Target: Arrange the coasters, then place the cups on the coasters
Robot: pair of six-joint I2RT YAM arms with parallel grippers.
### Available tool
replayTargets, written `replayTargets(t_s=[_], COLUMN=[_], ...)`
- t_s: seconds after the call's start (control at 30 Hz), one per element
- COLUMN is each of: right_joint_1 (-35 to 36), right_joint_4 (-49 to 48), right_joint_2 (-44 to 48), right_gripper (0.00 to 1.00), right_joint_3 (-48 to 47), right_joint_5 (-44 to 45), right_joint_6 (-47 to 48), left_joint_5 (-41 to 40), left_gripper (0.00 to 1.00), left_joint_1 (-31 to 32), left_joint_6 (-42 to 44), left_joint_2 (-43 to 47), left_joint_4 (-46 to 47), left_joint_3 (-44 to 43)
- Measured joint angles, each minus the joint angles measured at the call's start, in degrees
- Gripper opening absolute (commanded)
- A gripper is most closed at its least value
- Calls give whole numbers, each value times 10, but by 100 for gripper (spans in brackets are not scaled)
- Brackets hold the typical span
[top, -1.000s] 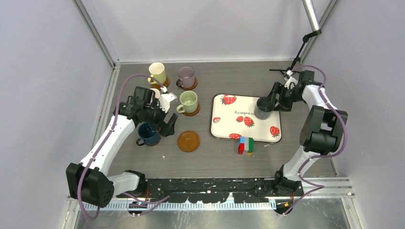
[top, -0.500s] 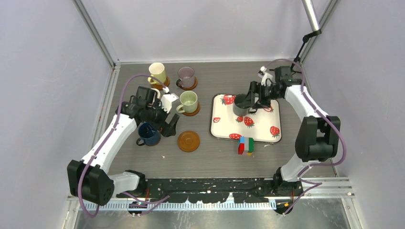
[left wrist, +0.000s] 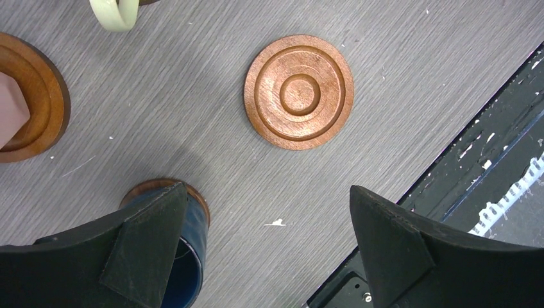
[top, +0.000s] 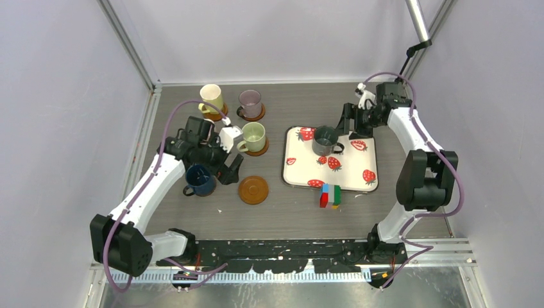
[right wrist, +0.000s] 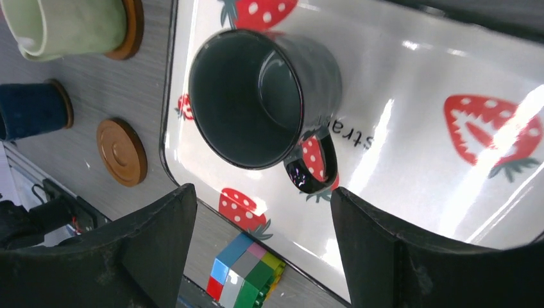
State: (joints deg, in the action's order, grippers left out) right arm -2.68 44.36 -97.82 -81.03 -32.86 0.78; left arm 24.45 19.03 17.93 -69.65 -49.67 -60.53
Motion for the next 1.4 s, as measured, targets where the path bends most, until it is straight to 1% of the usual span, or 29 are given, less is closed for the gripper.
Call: replayTargets(t_s=[0.17, 0.33, 0.47, 0.6, 0.67, 0.87, 1.07, 1.2, 1.4], right_joint_1=[14, 54, 98, 114, 106, 73, 74, 74, 88], right_joint_4=[0, -7, -13, -23, -33, -80, -101, -100, -101], right_joint_2=[-3, -4, -3, 3, 16, 66, 45, 20, 22], right_gripper=[81, 80, 80, 81, 82, 83, 84, 83, 84], right_joint_3=[50, 81, 86, 86, 86, 87, 105, 111, 122], right_joint_5=[-5, -8, -20, -26, -9, 88, 123, 106, 20], right_joint_6=[-3, -6, -9, -19, -26, -30, -29, -34, -57], left_joint_5=[0, 0, 0, 0, 0, 0, -1, -5, -4], left_gripper=[100, 100, 100, 100, 100, 100, 100, 100, 100], left_joint_1=[2, 7, 10, 13, 15, 16, 16, 16, 18], left_joint_6=[0, 0, 0, 0, 0, -1, -2, -2, -10], left_joint_2=[-2, -5, -5, -7, -8, -8, -8, -8, -11], left_joint_4=[3, 3, 3, 5, 6, 6, 9, 10, 16], left_joint_3=[-3, -3, -3, -3, -3, -4, -4, -4, -4])
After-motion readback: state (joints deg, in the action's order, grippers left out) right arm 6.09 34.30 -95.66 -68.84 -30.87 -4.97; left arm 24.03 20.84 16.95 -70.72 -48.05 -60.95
